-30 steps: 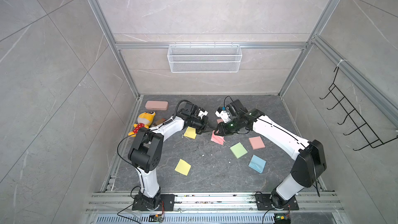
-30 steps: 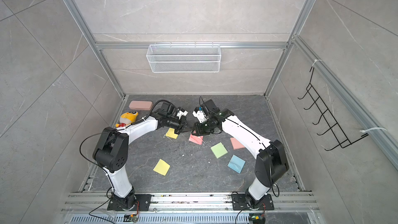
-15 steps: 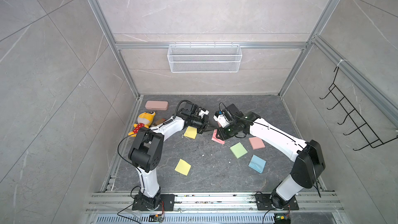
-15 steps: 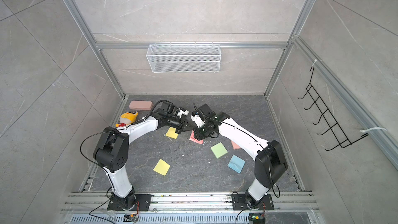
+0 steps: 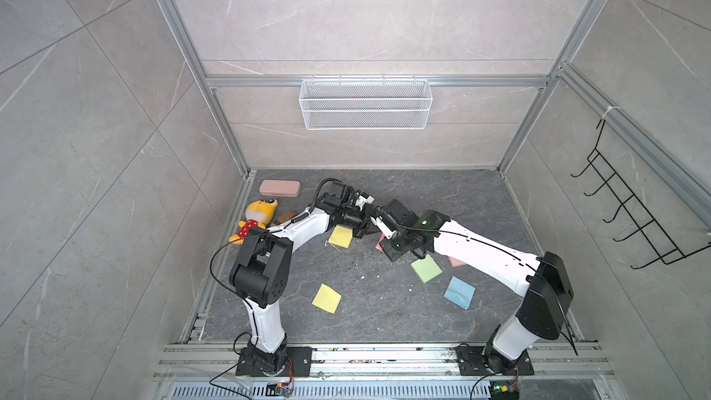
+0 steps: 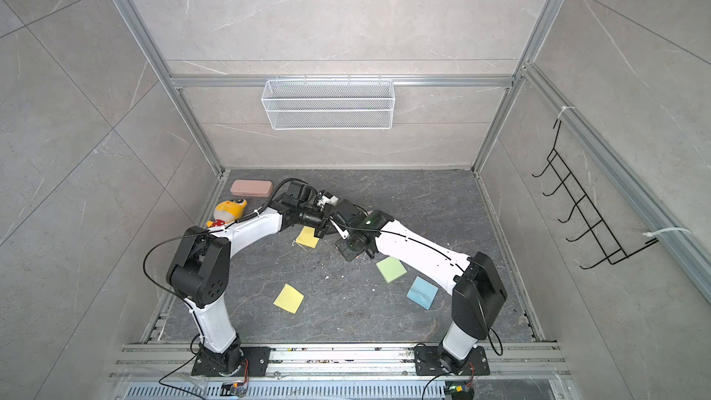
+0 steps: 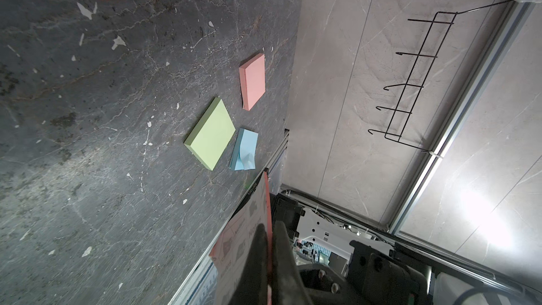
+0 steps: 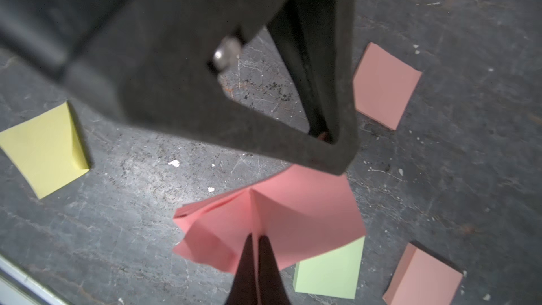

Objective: Tear off pages from different memo pads
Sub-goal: Tear off the paper from the memo pad.

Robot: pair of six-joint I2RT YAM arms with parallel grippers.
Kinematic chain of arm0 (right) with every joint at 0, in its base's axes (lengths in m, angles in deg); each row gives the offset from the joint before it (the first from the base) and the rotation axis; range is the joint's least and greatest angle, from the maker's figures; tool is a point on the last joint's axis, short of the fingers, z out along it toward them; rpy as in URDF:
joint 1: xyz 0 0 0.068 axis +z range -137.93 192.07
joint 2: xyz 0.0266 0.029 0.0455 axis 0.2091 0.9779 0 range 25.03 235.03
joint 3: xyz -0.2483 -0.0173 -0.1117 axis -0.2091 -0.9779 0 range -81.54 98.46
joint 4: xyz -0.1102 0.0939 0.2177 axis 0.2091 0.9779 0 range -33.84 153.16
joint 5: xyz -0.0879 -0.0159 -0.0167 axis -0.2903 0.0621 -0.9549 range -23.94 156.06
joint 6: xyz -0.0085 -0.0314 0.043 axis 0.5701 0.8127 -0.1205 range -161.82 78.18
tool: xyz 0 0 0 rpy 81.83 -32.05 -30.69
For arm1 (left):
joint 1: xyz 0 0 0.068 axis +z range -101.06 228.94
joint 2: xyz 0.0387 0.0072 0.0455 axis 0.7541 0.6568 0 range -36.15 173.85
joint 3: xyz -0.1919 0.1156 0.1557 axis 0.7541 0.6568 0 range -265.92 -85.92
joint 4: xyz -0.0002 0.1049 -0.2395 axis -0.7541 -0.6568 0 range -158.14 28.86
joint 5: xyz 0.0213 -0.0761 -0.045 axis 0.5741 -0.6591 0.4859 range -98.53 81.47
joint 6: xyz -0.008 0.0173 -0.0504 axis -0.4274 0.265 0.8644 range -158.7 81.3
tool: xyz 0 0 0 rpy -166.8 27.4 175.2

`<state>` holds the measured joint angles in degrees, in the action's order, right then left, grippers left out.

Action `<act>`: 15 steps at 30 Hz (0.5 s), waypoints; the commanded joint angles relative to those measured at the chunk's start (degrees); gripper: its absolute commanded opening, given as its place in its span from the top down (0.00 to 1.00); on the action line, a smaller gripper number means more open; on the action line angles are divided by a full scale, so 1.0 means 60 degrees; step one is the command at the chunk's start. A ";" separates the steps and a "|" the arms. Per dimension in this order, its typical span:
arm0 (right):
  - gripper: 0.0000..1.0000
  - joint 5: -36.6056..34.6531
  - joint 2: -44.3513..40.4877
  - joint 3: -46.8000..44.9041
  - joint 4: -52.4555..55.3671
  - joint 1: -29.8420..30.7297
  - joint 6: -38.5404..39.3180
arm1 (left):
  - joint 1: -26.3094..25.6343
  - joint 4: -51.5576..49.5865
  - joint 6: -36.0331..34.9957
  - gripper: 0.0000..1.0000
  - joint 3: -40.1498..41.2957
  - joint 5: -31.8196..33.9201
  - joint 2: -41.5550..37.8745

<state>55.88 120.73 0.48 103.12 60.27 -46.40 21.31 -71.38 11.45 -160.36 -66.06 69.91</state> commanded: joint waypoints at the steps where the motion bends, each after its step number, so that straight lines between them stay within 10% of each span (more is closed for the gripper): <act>1: 1.00 -0.1384 0.0086 0.0307 0.0188 0.0093 0.0376 | 0.0049 0.0051 -0.0067 1.00 -0.0039 -0.0440 -0.0025; 15: 1.00 -0.0115 0.0037 0.1118 0.0695 0.0001 0.0443 | 0.0915 0.5622 0.2204 0.44 0.2797 -0.0816 -0.1354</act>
<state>53.48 120.73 4.21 104.89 60.69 -43.69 26.84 -49.72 21.07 -145.30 -68.93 66.15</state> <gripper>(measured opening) 0.050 0.549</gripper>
